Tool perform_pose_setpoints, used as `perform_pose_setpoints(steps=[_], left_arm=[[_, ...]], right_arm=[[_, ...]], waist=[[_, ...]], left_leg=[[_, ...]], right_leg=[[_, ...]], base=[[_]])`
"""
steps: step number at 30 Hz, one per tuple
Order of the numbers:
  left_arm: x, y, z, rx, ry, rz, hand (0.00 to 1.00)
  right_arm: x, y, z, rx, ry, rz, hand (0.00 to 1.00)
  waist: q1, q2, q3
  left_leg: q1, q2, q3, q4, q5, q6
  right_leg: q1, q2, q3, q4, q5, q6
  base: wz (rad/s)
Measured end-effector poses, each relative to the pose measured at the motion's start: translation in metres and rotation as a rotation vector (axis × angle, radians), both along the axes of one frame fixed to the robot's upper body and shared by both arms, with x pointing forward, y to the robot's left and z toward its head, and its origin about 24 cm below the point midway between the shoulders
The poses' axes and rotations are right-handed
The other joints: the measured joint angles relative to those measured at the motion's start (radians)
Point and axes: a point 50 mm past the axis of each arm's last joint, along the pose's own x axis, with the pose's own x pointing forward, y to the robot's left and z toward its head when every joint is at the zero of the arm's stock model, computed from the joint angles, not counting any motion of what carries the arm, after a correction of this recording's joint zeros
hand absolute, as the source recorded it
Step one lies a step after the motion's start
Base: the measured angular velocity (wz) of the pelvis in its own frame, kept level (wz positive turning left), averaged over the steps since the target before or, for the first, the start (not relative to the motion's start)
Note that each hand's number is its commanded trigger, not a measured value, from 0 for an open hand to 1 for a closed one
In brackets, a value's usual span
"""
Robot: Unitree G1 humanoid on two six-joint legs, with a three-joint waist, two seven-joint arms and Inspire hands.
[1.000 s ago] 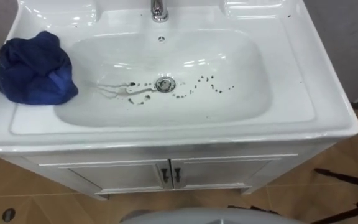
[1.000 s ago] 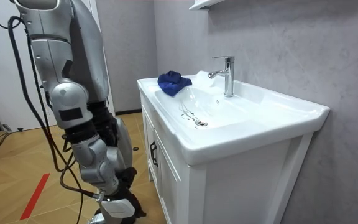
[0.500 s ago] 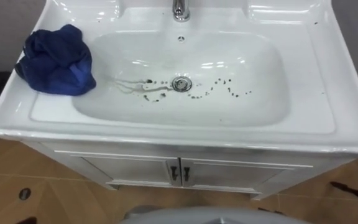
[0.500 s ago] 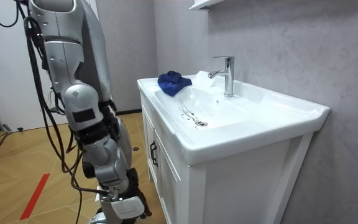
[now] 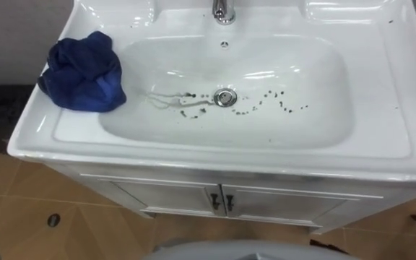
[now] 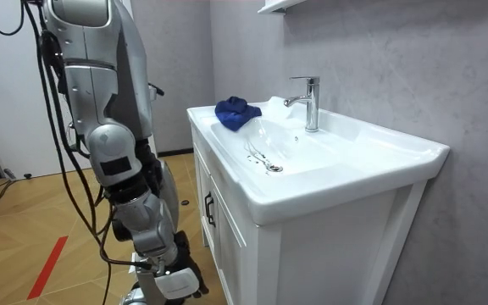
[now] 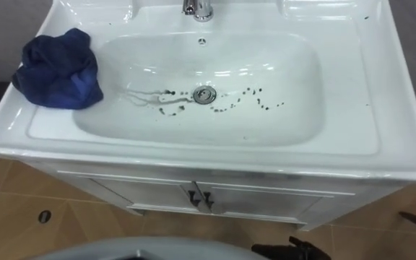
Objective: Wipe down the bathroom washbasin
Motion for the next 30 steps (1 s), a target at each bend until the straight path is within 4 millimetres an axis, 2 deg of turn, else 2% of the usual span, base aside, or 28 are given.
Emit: perform_pose_setpoints(steps=[6,9,11,17,18,25,30], left_arm=[[0.020,-0.003,0.030,0.121,-0.091,-0.063,0.00],[0.029,-0.007,0.048,0.235,-0.087,-0.097,0.00],[0.035,-0.010,0.057,0.313,-0.069,-0.123,0.00],[0.044,-0.018,0.080,0.441,-0.091,-0.177,0.00],[0.045,-0.019,0.083,0.459,-0.088,-0.187,0.00],[0.057,-0.029,0.084,0.511,-0.040,-0.271,0.00],[0.074,-0.053,0.066,0.475,0.016,-0.436,0.00]], right_arm=[[0.001,0.000,0.001,-0.006,-0.022,0.007,0.00],[0.001,0.000,0.000,-0.009,-0.027,0.008,0.00],[0.001,0.000,0.000,-0.006,-0.031,0.008,0.00],[0.002,0.001,0.001,0.027,-0.050,0.008,0.00],[0.003,0.001,0.001,0.030,-0.055,0.010,0.00],[0.006,0.003,0.001,0.040,-0.069,0.018,0.00],[0.006,0.004,0.001,0.049,-0.071,0.021,0.00]], waist=[[-0.005,0.003,0.0024],[-0.015,0.000,0.0119],[-0.017,-0.003,0.0137],[-0.038,-0.013,0.0154],[-0.043,-0.017,0.0135],[-0.067,-0.031,0.0179],[-0.072,-0.038,0.0199]], left_leg=[[0.014,0.000,0.000,-0.007,0.001,0.001],[0.011,0.000,-0.002,-0.007,0.001,0.001],[0.007,-0.001,-0.003,-0.006,0.001,0.001],[0.000,-0.001,-0.001,-0.007,0.001,0.000],[0.002,0.000,-0.001,-0.007,0.001,0.000],[0.008,-0.001,0.000,-0.009,0.001,0.000],[0.016,-0.001,0.008,-0.010,0.001,0.000]], right_leg=[[0.008,0.000,0.006,0.000,0.000,0.000],[0.004,0.001,0.012,-0.001,0.000,0.000],[0.001,0.001,0.012,-0.002,0.000,0.000],[-0.001,0.003,0.017,-0.016,0.000,0.001],[0.000,0.003,0.019,-0.017,0.000,0.001],[0.004,0.003,0.027,-0.016,0.000,0.001],[0.007,0.002,0.035,-0.015,0.000,0.001]], base=[[-0.04],[0.00],[0.00],[-0.01],[-0.03],[-0.01],[-0.05]])
